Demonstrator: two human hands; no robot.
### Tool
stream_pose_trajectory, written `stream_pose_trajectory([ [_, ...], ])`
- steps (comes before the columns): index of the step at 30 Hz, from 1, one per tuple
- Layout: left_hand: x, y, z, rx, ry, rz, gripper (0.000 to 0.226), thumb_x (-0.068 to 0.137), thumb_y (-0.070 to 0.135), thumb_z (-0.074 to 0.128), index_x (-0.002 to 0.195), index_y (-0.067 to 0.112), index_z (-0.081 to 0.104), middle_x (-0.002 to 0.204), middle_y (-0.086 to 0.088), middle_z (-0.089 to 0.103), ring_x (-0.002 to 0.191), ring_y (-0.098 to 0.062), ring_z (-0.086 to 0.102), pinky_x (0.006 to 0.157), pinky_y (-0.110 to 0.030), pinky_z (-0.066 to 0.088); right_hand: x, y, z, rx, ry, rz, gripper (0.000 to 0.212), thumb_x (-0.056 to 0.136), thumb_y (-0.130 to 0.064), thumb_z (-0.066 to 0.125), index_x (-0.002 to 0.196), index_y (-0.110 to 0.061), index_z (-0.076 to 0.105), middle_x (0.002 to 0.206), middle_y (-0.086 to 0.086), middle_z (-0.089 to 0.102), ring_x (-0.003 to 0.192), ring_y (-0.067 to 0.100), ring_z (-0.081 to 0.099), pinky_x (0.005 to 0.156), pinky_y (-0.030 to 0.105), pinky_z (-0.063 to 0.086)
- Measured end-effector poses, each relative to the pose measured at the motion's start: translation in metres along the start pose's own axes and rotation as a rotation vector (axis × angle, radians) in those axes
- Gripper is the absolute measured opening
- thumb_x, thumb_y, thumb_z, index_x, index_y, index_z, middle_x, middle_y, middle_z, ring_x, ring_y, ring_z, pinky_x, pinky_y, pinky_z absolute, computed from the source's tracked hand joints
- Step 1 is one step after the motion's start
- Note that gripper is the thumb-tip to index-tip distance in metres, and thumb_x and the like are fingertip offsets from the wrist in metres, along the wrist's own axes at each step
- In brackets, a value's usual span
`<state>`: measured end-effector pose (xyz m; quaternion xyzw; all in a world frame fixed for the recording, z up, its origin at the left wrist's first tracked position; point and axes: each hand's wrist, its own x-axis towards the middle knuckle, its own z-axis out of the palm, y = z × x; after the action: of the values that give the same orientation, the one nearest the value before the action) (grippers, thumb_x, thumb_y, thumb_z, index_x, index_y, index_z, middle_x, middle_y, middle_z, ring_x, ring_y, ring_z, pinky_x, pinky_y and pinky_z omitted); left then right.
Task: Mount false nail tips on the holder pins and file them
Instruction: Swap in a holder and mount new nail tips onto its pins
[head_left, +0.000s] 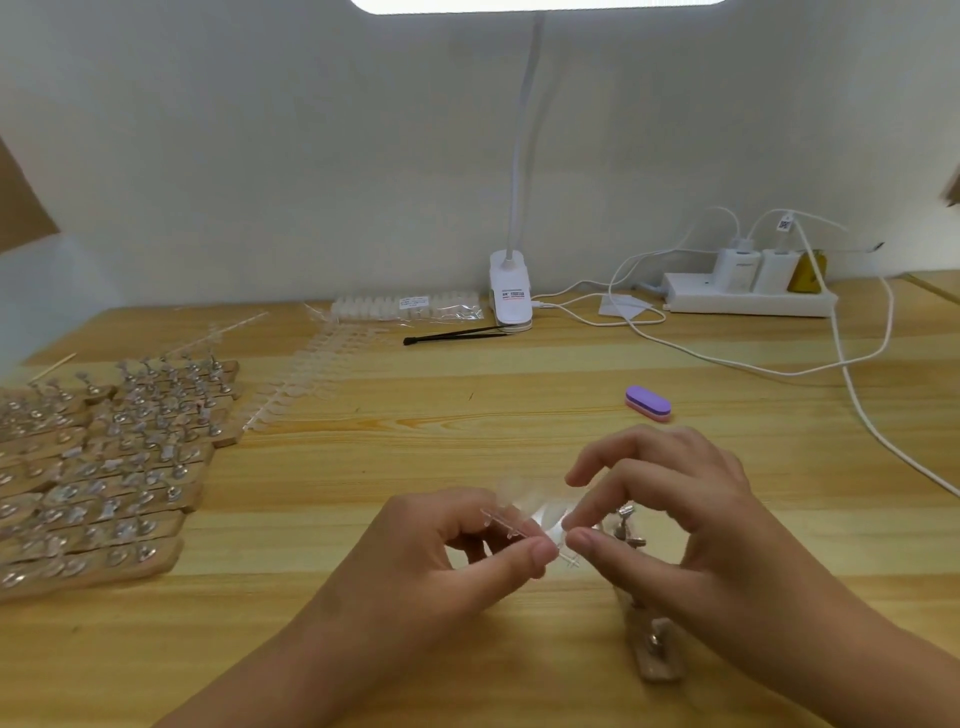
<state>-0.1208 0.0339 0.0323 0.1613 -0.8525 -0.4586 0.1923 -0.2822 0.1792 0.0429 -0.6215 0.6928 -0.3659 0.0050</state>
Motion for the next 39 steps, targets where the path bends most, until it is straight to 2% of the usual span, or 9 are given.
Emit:
stream_pose_trajectory([
  [4,0.001,0.006,0.008,-0.149,0.005,-0.163,0.032,0.069,0.066,0.069,0.080,0.037,0.077,0.079,0.010,0.075,0.074,-0.003,0.068,0.068,-0.020,0.053,0.000,-0.004,0.001,-0.586,0.192,-0.362,0.012,0.085,-0.026,0.072,0.074,-0.026,0.068,0.104,-0.011,0.068,0.106,0.014,0.054,0.100,0.039,0.029],
  [6,0.001,0.008,0.010,-0.204,0.031,-0.146,0.030,0.067,0.061,0.068,0.080,0.036,0.078,0.078,0.011,0.075,0.072,0.002,0.067,0.065,-0.011,0.048,-0.001,-0.007,0.001,-0.585,0.209,-0.373,0.013,0.086,-0.027,0.070,0.073,-0.027,0.067,0.102,-0.012,0.068,0.104,0.011,0.054,0.099,0.038,0.028],
  [10,-0.001,0.005,0.009,0.150,0.224,0.356,0.017,0.088,0.036,0.068,0.089,0.023,0.079,0.086,0.015,0.072,0.079,-0.004,0.067,0.069,-0.013,0.049,0.008,-0.010,-0.016,0.201,-0.084,0.162,0.025,0.072,-0.059,0.065,0.074,-0.035,0.072,0.103,-0.021,0.065,0.109,-0.001,0.056,0.096,0.033,0.034],
  [13,-0.002,0.005,0.010,0.161,0.223,0.614,0.015,0.093,0.027,0.066,0.091,0.015,0.075,0.093,0.007,0.069,0.085,-0.008,0.066,0.073,-0.020,0.050,0.011,-0.003,-0.025,0.800,-0.216,0.422,0.033,0.059,-0.054,0.073,0.073,-0.025,0.077,0.103,-0.014,0.069,0.102,0.000,0.063,0.089,0.027,0.038],
  [19,-0.003,0.012,0.018,-0.762,-0.035,0.120,0.021,0.080,0.041,0.077,0.084,0.021,0.076,0.125,-0.005,0.068,0.115,-0.024,0.065,0.101,-0.025,0.047,0.005,-0.006,-0.016,0.491,0.055,0.190,0.016,0.074,-0.047,0.077,0.072,-0.031,0.076,0.093,-0.013,0.068,0.098,0.004,0.064,0.082,0.010,0.048],
  [22,-0.003,0.015,0.021,-0.961,-0.122,-0.057,0.027,0.069,0.035,0.087,0.079,0.012,0.078,0.121,-0.016,0.069,0.118,-0.028,0.064,0.089,-0.022,0.053,0.004,0.002,-0.011,0.232,0.143,0.111,0.013,0.080,-0.042,0.075,0.073,-0.032,0.073,0.092,-0.013,0.065,0.104,0.010,0.061,0.096,0.028,0.040],
  [28,-0.004,0.016,0.022,-1.067,-0.189,-0.210,0.039,0.056,0.030,0.095,0.073,-0.001,0.076,0.117,-0.025,0.068,0.118,-0.029,0.063,0.088,-0.027,0.056,0.002,0.015,-0.003,-0.110,0.172,-0.049,0.019,0.080,-0.046,0.060,0.078,-0.027,0.060,0.090,-0.016,0.058,0.100,0.001,0.053,0.096,0.033,0.035],
  [34,0.001,0.014,0.007,-1.176,-0.340,-0.229,0.021,0.078,0.027,0.082,0.077,0.009,0.072,0.132,-0.034,0.055,0.132,-0.033,0.051,0.107,-0.036,0.044,0.006,0.020,-0.016,-0.159,0.034,-0.298,0.021,0.091,-0.029,0.060,0.093,-0.014,0.074,0.090,-0.006,0.064,0.085,0.011,0.061,0.073,0.028,0.051],
  [39,0.002,0.009,0.001,-1.108,-0.356,-0.233,0.021,0.081,0.031,0.079,0.078,0.012,0.070,0.133,-0.038,0.051,0.134,-0.031,0.049,0.110,-0.039,0.041,0.006,0.023,-0.020,-0.055,-0.057,-0.242,0.016,0.091,-0.029,0.063,0.096,-0.018,0.073,0.093,-0.011,0.063,0.087,0.003,0.062,0.074,0.021,0.052],
])
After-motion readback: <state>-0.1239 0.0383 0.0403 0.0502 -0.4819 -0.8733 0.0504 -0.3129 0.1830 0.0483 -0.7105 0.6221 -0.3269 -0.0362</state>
